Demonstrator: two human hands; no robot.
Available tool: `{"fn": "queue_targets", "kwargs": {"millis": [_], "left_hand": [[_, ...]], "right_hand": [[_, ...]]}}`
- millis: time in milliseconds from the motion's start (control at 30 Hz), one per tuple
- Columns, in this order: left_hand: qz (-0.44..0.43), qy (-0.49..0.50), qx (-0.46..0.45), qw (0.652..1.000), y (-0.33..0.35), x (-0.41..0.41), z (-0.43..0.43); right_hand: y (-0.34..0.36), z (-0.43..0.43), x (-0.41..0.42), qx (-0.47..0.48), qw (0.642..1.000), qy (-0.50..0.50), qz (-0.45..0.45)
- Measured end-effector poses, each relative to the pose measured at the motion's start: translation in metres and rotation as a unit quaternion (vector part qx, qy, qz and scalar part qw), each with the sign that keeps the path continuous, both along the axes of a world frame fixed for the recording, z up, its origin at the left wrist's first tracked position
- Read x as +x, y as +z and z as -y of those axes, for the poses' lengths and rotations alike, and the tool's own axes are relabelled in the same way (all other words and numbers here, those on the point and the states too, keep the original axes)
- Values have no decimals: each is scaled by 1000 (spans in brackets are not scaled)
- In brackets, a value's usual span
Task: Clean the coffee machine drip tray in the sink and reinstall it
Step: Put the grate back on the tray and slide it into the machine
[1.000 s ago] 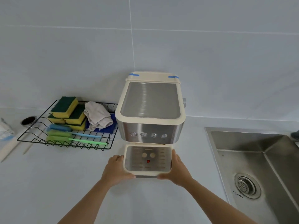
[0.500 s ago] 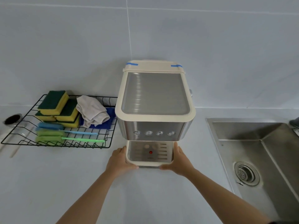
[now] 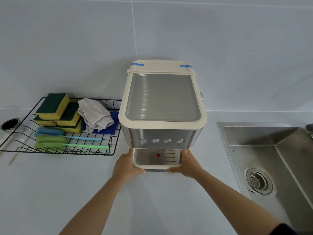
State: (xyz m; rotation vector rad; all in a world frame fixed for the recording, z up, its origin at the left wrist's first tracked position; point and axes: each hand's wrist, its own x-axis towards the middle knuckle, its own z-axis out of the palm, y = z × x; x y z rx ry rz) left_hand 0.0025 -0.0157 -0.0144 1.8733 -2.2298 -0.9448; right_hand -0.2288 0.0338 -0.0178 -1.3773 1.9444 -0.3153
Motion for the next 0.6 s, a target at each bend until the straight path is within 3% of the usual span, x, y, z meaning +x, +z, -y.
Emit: {"fn": "queue_targets", "kwargs": {"millis": [367, 600], "left_hand": [[64, -17, 23, 998, 6, -2, 0], [112, -35, -1, 993, 17, -10, -12]], "right_hand": [[-1, 4, -1, 34, 999, 17, -13], [4, -8, -2, -3, 997, 49, -58]]}}
